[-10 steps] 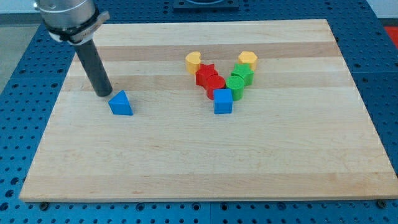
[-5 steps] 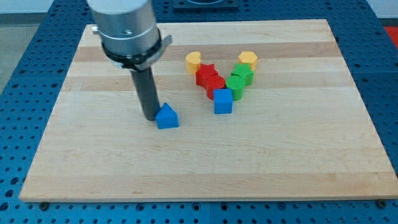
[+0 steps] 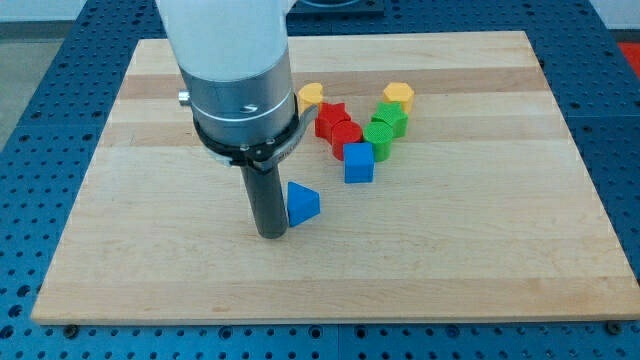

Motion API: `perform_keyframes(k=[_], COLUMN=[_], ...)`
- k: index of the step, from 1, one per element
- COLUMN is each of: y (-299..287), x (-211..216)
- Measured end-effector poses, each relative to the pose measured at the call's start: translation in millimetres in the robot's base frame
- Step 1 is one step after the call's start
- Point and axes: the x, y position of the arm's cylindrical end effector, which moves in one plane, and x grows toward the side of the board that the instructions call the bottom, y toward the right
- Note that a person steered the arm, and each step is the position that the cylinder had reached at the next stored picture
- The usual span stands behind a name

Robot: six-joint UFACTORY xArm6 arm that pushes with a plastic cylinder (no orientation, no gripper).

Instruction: Place the triangle below the cube

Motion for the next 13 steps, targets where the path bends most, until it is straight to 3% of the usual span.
perform_keyframes(k=[5, 13], y=[64.5, 61.2], x=[-16.1, -32.1])
